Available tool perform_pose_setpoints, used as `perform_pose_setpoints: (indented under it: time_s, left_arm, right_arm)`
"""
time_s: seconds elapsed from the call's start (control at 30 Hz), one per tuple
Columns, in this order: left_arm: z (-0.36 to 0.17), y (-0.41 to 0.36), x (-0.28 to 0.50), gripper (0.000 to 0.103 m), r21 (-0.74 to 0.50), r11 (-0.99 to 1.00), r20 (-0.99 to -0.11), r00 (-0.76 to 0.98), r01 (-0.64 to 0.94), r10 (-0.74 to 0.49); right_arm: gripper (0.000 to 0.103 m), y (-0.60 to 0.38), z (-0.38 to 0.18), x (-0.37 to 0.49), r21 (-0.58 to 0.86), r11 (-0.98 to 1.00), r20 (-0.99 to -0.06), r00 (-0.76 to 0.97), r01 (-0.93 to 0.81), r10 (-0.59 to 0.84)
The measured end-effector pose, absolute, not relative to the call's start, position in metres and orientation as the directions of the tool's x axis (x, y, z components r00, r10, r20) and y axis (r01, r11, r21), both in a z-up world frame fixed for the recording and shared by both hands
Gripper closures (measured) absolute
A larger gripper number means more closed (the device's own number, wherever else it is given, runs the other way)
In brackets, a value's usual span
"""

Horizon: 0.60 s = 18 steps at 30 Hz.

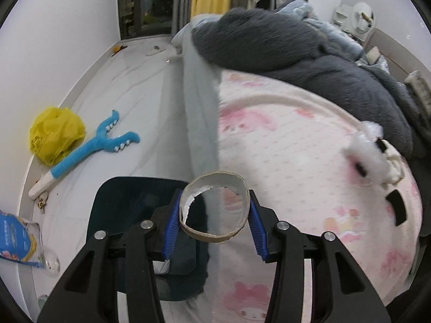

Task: Collect trash

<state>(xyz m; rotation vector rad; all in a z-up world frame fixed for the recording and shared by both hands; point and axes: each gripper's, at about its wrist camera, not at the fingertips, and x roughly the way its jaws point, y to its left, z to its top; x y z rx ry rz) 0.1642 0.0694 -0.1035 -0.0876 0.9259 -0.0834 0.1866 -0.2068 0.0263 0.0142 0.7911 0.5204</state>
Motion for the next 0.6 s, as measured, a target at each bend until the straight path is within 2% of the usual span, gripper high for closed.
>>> perform_pose_setpoints:
  time_s: [0.6]
  left_arm:
    - [-0.143, 0.121, 0.167, 0.054, -0.111, 0.990, -0.873, 0.485, -0.083, -0.057]
  right_arm:
    - [0.049, -0.156, 0.018, 0.198, 0.233, 0.841, -0.674, 0.543, -0.488, 0.501]
